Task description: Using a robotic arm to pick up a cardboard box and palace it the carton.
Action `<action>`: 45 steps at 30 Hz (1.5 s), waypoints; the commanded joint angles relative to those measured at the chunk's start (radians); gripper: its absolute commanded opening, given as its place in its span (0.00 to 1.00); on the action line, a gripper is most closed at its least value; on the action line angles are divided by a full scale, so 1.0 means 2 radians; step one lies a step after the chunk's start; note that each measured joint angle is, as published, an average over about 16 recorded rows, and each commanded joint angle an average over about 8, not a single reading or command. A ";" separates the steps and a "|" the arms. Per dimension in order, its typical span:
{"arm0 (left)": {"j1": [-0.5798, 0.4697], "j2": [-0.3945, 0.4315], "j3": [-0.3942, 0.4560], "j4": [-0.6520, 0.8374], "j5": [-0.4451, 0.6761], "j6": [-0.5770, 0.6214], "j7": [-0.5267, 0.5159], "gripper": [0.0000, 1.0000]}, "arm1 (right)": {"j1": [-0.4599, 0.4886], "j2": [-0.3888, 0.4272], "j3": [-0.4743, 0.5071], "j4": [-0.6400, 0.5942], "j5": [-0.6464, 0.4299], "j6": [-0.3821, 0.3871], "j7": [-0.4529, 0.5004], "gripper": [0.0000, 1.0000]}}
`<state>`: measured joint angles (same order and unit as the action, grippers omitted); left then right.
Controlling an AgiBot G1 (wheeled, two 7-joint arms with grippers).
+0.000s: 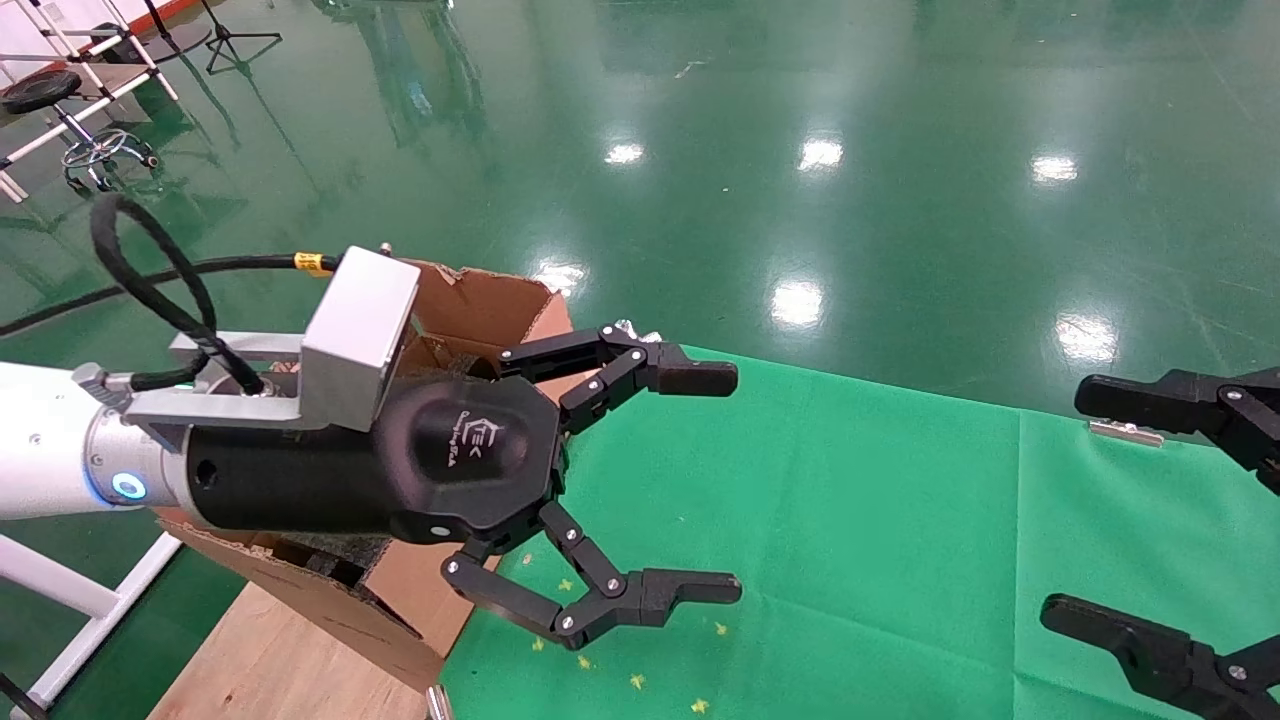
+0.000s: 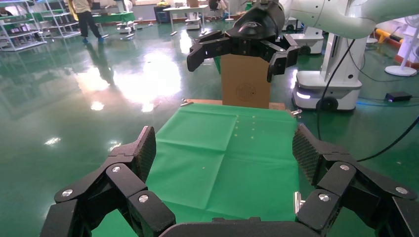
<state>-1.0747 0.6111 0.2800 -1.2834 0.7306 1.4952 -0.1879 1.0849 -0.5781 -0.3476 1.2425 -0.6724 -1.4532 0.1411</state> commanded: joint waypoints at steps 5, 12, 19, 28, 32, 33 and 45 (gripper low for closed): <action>-0.001 0.000 0.000 0.001 0.000 0.000 0.000 1.00 | 0.000 0.000 0.000 0.000 0.000 0.000 0.000 1.00; -0.001 0.000 0.001 0.001 0.001 0.000 0.000 1.00 | 0.000 0.000 0.000 0.000 0.000 0.000 0.000 1.00; -0.001 0.000 0.001 0.001 0.001 -0.001 0.000 1.00 | 0.000 0.000 0.000 0.000 0.000 0.000 0.000 1.00; -0.001 0.000 0.001 0.001 0.001 -0.001 0.000 1.00 | 0.000 0.000 0.000 0.000 0.000 0.000 0.000 1.00; -0.001 0.000 0.001 0.001 0.001 -0.001 0.000 1.00 | 0.000 0.000 0.000 0.000 0.000 0.000 0.000 1.00; -0.001 0.000 0.001 0.001 0.001 -0.001 0.000 1.00 | 0.000 0.000 0.000 0.000 0.000 0.000 0.000 1.00; -0.001 0.000 0.001 0.001 0.001 -0.001 0.000 1.00 | 0.000 0.000 0.000 0.000 0.000 0.000 0.000 1.00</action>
<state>-1.0774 0.6113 0.2825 -1.2809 0.7331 1.4936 -0.1888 1.0849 -0.5781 -0.3476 1.2425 -0.6725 -1.4532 0.1411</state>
